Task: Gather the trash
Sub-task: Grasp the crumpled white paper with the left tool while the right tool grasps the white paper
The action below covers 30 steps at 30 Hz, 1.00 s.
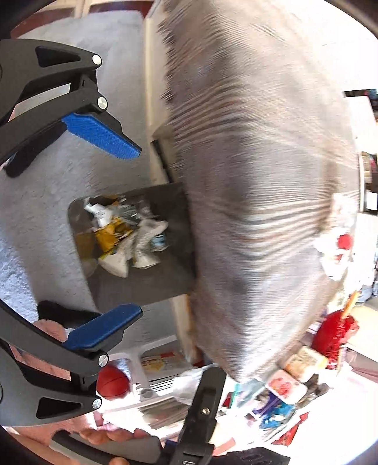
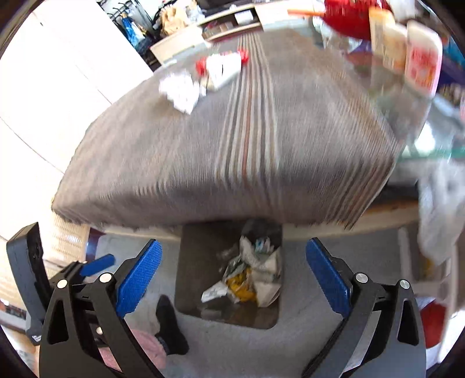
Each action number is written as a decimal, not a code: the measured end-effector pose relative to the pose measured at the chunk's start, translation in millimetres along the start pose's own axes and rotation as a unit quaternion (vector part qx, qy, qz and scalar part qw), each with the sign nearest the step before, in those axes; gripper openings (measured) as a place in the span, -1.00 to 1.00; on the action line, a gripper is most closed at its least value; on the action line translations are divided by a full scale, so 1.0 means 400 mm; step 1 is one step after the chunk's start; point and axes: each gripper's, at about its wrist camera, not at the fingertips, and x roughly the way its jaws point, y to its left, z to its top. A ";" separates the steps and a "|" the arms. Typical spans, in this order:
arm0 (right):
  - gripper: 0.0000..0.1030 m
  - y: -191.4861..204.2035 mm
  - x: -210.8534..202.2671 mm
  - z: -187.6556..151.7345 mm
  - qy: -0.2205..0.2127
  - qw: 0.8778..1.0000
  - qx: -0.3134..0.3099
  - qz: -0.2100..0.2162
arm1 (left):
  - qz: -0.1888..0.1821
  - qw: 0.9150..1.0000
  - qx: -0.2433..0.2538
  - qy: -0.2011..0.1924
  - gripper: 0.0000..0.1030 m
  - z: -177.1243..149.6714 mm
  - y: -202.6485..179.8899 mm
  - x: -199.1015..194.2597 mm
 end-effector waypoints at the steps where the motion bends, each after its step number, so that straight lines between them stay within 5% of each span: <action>1: 0.93 0.002 -0.016 0.027 -0.006 1.000 0.000 -0.004 | 0.002 1.000 0.001 -0.004 0.84 0.019 -0.001 -0.011; 11: 0.93 0.030 -0.061 0.300 -0.038 0.999 -0.003 -0.026 | 0.033 0.998 0.027 -0.054 0.84 0.268 0.003 -0.081; 23: 0.91 0.040 0.132 0.485 -0.004 1.000 0.024 -0.002 | 0.025 0.999 0.008 -0.036 0.84 0.432 0.043 0.061; 30: 0.27 0.038 0.253 0.522 0.018 0.999 0.042 0.012 | 0.019 0.999 0.005 -0.030 0.84 0.454 0.056 0.129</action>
